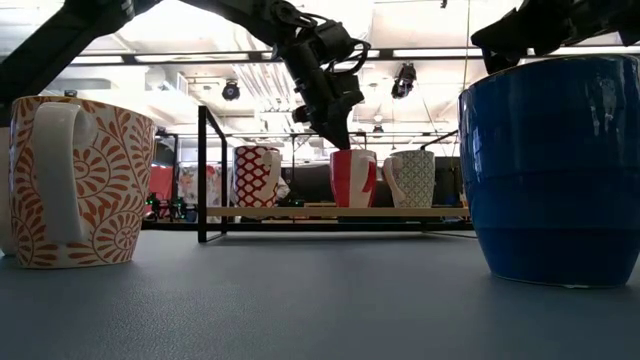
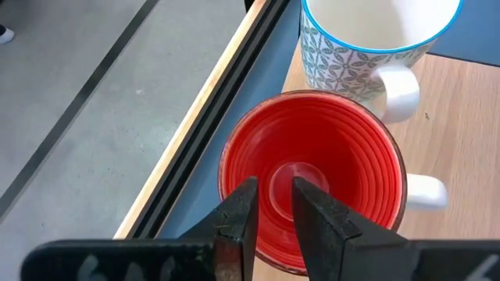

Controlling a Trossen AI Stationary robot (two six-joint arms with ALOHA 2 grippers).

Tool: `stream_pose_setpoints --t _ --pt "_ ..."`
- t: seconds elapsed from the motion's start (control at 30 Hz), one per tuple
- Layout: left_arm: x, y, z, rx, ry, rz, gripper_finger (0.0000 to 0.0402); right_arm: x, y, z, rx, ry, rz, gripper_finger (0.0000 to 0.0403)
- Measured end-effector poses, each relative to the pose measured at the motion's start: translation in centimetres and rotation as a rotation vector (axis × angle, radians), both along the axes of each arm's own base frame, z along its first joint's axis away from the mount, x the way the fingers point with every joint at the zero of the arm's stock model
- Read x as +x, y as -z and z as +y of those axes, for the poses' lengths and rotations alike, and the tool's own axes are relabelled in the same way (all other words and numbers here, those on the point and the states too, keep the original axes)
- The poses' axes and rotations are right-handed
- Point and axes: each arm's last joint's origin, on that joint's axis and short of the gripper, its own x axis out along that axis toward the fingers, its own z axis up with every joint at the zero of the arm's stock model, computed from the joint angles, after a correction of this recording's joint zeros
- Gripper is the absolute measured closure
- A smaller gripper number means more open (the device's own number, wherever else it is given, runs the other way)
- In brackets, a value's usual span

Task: Place coffee mugs
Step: Put the red mug on the shelf, then put the orange patterned mug on the shelf

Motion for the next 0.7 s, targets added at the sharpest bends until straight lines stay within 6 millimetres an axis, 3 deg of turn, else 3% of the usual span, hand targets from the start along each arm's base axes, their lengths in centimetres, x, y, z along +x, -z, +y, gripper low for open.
stream_pose_setpoints --t 0.17,0.3,0.7 --pt "-0.1 -0.2 -0.3 -0.003 0.006 0.006 0.0340 0.0 0.0 0.0 0.000 0.000 0.002 0.0394" --pt "-0.7 -1.7 -1.7 -0.007 0.033 0.011 0.0340 0.0 0.1 0.0 0.000 0.000 0.003 0.0394" --pt "0.0 -5.5 -10.5 0.058 0.283 -0.040 0.0340 0.0 1.0 0.0 0.002 0.000 0.025 0.0394"
